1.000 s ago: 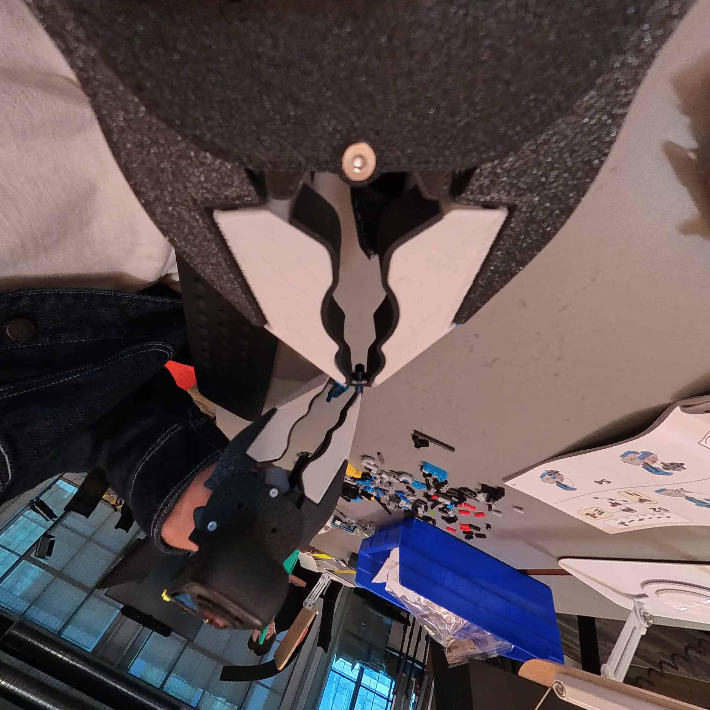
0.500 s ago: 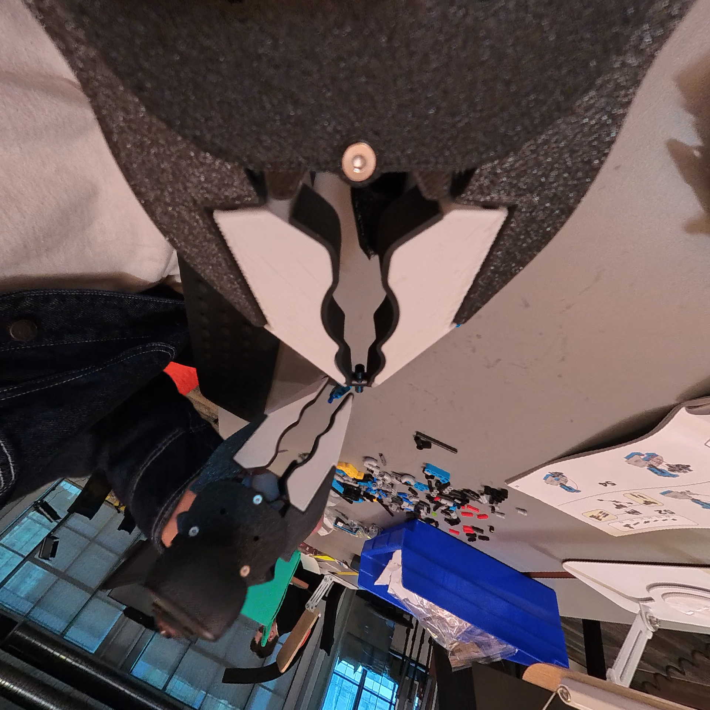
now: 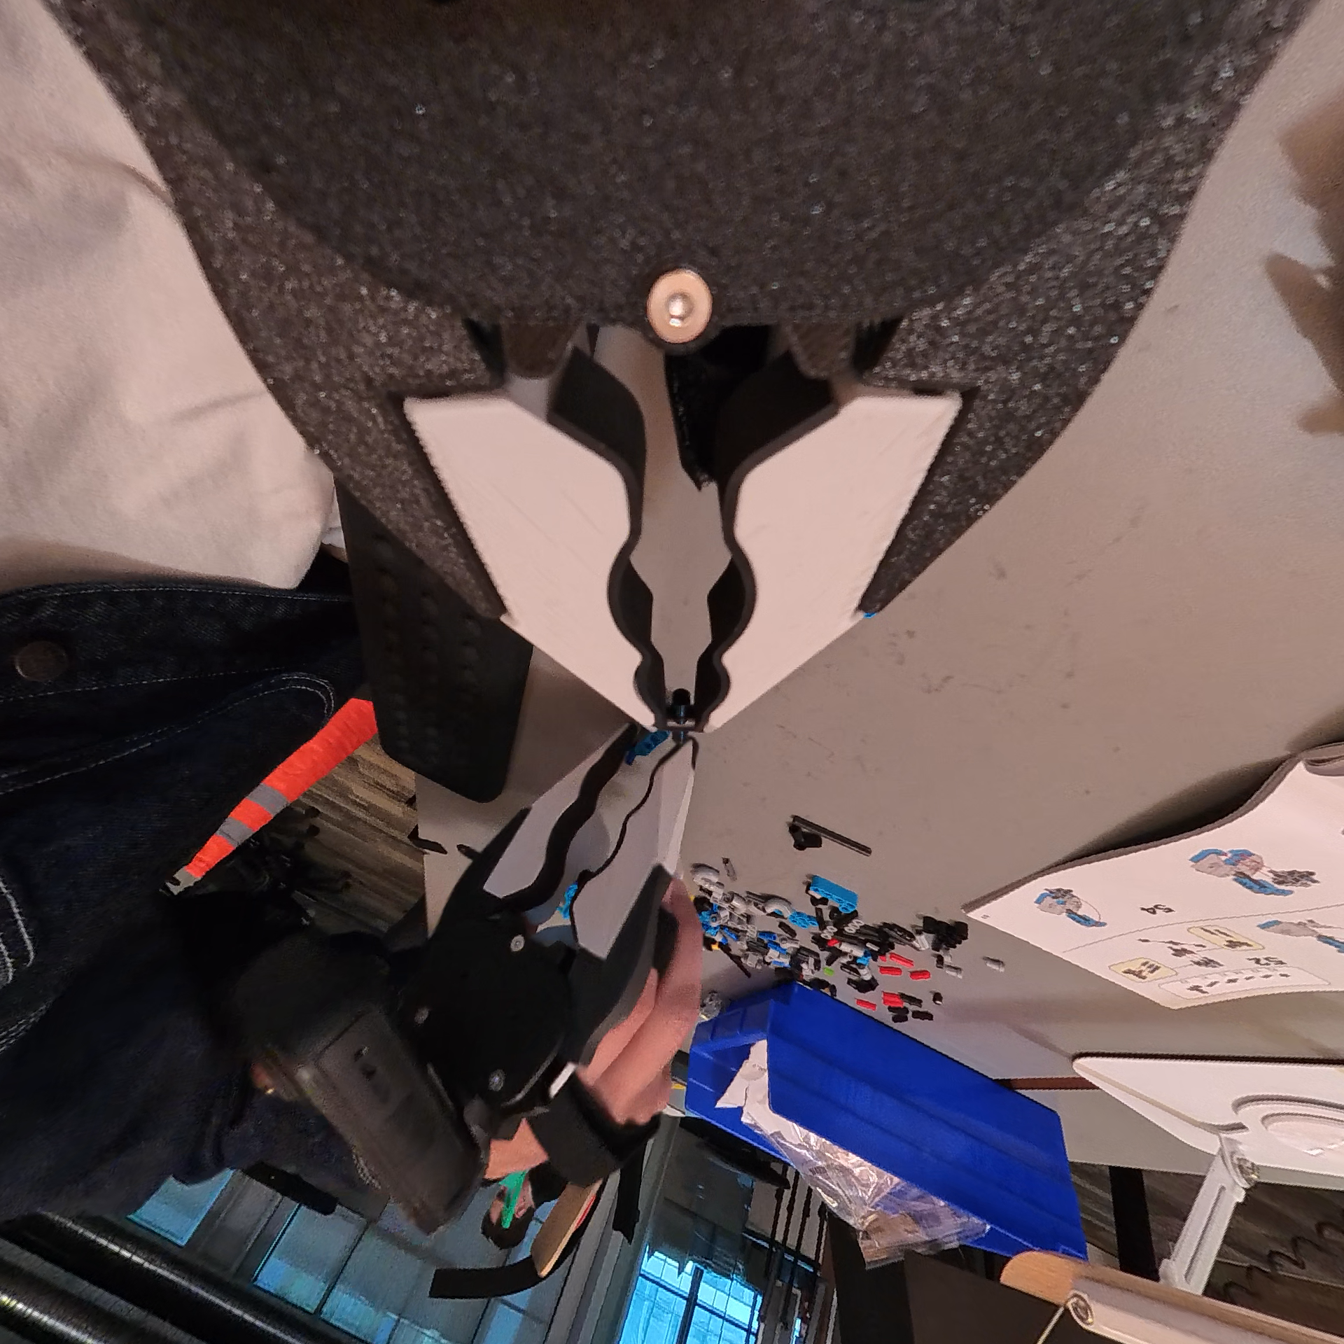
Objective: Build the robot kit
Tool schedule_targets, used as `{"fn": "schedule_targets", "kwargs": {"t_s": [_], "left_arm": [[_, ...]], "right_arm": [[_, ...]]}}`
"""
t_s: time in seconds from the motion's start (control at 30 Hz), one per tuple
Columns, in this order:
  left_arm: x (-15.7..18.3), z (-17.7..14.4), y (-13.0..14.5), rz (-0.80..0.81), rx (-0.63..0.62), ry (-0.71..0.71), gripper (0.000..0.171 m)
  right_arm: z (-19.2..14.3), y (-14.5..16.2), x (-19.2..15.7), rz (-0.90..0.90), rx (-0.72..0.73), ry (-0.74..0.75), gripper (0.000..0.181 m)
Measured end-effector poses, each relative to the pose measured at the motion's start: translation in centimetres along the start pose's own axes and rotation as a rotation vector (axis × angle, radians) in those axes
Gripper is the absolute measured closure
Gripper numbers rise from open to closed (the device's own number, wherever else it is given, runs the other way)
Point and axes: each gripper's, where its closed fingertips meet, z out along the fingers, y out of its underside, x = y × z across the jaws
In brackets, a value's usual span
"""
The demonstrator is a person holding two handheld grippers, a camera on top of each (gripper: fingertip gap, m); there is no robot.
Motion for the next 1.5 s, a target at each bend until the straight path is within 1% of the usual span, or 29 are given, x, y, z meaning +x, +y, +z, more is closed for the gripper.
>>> {"fn": "schedule_targets", "kwargs": {"t_s": [0.13, 0.33, 0.53, 0.67, 0.73, 0.77, 0.83, 0.87, 0.93, 0.97, 1.0, 1.07, 1.1, 1.17, 1.23, 1.3, 1.37, 1.5], "left_arm": [[0.1, 0.1, 0.1, 0.003, -0.005, 0.007, 0.164], [0.2, 0.1, 0.1, 0.008, -0.009, 0.011, 0.164], [0.2, 0.1, 0.1, 0.003, -0.006, 0.013, 0.164], [0.2, 0.1, 0.0, 0.0, -0.001, 0.012, 0.164], [0.1, -0.1, -0.3, -0.008, 0.016, 0.01, 0.164], [0.0, -0.2, -0.5, -0.021, 0.029, 0.012, 0.164], [-0.2, -0.7, -1.4, -0.08, 0.085, 0.036, 0.164], [-0.3, -1.1, -2.1, -0.129, 0.137, 0.055, 0.165], [-0.2, -2.3, -4.1, -0.272, 0.271, 0.15, 0.165], [-0.5, -2.9, -4.7, -0.343, 0.326, 0.186, 0.165], [-1.0, -3.3, -5.0, -0.394, 0.362, 0.196, 0.165], [-1.5, -3.8, -5.3, -0.44, 0.397, 0.213, 0.165], [-1.5, -3.9, -5.3, -0.449, 0.402, 0.217, 0.165], [-1.4, -3.6, -5.0, -0.46, 0.381, 0.226, 0.165], [-1.0, -3.5, -5.0, -0.472, 0.377, 0.255, 0.165], [-1.1, -3.2, -4.6, -0.487, 0.351, 0.252, 0.165], [-1.3, -3.2, -4.5, -0.51, 0.348, 0.263, 0.165], [-1.1, -3.0, -4.1, -0.523, 0.319, 0.276, 0.165]], "right_arm": [[0.4, 0.1, -0.3, 0.017, 0.015, -0.027, 0.155], [0.1, -0.5, 0.2, 0.026, 0.043, -0.031, 0.16], [0.6, -0.2, 0.3, 0.02, 0.013, -0.067, 0.168], [0.1, -0.6, 1.0, 0.088, 0.059, -0.075, 0.17], [-1.1, -1.6, 2.8, 0.171, 0.161, -0.024, 0.17], [-2.2, -2.6, 4.0, 0.25, 0.261, -0.012, 0.17], [-5.4, -5.5, 6.0, 0.428, 0.577, -0.031, 0.17], [-6.9, -6.5, 7.2, 0.521, 0.727, -0.037, 0.17], [-8.9, -7.8, 8.8, 0.643, 0.996, -0.045, 0.171], [-9.4, -8.2, 9.5, 0.686, 1.095, -0.033, 0.171], [-9.3, -8.4, 10.0, 0.712, 1.16, -0.006, 0.171], [-9.3, -9.2, 10.6, 0.729, 1.262, 0.045, 0.171], [-9.3, -9.7, 10.8, 0.735, 1.292, 0.061, 0.171], [-9.2, -10.5, 10.8, 0.711, 1.301, 0.096, 0.171], [-8.8, -11.2, 10.6, 0.666, 1.242, 0.143, 0.171], [-8.5, -11.8, 10.4, 0.639, 1.22, 0.138, 0.171], [-8.4, -12.1, 10.4, 0.63, 1.233, 0.142, 0.171], [-8.2, -11.7, 10.6, 0.63, 1.203, 0.155, 0.171]]}}
